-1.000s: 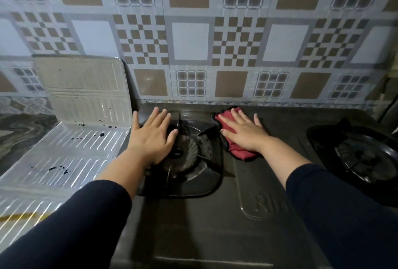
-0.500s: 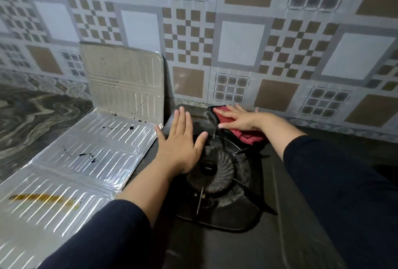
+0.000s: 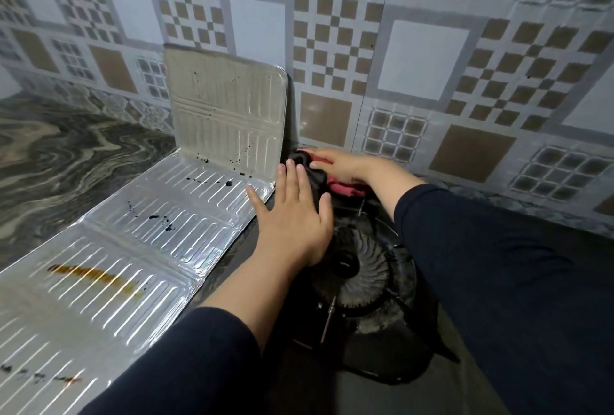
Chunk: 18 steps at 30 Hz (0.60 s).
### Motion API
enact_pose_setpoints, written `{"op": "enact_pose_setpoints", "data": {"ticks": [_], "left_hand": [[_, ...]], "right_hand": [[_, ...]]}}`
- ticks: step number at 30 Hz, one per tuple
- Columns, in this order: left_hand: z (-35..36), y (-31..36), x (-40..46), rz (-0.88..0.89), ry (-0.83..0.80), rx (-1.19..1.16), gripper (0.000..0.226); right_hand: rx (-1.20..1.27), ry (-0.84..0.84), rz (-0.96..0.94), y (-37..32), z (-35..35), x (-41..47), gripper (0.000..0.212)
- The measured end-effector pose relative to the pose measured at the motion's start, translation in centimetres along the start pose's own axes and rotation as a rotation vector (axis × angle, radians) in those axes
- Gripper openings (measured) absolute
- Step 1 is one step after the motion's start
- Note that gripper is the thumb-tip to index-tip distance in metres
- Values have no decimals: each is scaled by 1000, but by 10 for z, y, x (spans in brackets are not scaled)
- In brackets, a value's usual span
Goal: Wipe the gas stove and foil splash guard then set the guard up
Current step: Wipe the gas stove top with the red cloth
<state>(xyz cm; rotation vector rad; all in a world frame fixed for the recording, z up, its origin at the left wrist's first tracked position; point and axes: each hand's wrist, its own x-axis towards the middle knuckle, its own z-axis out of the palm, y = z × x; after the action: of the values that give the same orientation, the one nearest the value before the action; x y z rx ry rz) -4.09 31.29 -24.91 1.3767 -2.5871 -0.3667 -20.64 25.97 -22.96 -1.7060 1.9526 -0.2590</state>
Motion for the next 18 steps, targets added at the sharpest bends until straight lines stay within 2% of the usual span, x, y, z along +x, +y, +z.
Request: {"op": "enact_pose_setpoints", "data": {"ticks": [4,7,9,11,13,18], "left_hand": [[-2,2,-1,1,-5,-4,67],[-2,1,0,17,-20,5,67],[-2,2,2,6,-20,2,67],[2,-1,4,-18,-14,6,68],[4,8,-8,80,-66,5,69],[-4,-1,5,18,-30,24,70]], "right_hand": [[31,68,158,30,-5,-37,45],[91,185,275,61,-3,-74,48],[-1,217,381,78,-1,-102,54],[-117,199,467,89,4,-118,48],[-182,263,593,91,26,-169,48],[-261,284,587,70,39,-185,52]]}}
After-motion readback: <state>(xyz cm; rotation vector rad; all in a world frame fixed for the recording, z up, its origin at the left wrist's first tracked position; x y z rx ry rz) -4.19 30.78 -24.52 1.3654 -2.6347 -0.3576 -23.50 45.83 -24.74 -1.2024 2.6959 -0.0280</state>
